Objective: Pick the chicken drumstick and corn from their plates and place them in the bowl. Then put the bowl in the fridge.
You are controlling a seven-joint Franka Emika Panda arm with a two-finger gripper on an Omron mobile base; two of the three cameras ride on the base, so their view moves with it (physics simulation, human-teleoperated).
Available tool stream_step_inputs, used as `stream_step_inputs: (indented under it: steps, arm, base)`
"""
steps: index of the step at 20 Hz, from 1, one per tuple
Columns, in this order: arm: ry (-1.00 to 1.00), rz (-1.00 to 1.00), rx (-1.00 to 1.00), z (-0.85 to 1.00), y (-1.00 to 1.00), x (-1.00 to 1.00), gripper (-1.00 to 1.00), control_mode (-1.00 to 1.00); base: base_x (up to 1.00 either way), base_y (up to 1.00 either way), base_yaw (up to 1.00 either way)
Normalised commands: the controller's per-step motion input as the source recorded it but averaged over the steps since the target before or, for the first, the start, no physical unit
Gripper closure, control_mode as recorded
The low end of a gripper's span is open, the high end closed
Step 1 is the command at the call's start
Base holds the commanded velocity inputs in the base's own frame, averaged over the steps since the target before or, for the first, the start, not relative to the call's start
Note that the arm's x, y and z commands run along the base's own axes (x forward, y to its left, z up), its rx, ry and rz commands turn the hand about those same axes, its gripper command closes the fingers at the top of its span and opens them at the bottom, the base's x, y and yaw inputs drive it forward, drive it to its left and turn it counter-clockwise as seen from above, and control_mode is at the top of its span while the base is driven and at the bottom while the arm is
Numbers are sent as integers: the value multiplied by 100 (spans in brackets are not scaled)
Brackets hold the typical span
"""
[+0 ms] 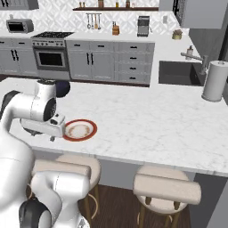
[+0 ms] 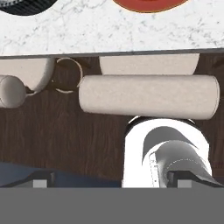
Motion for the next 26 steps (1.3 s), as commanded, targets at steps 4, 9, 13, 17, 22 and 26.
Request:
stream_step_inputs:
  steps: [4, 9, 13, 17, 22, 26]
  arm:
    - [0, -5, -3, 4, -8, -36, -100, 100]
    - [0, 0, 0, 0, 0, 0, -100, 100]
    - [0, 0, 0, 0, 0, 0, -100, 100]
    - [0, 0, 0, 0, 0, 0, -100, 100]
    - [0, 0, 0, 0, 0, 0, -100, 100]
    - [0, -2, -5, 0, 19, 46, -100, -100]
  base:
    - [-26, 10, 0]
    - [-60, 90, 0]
    - [-31, 100, -2]
    - [41, 100, -12]
    - [84, 50, -16]
    - [42, 11, -5]
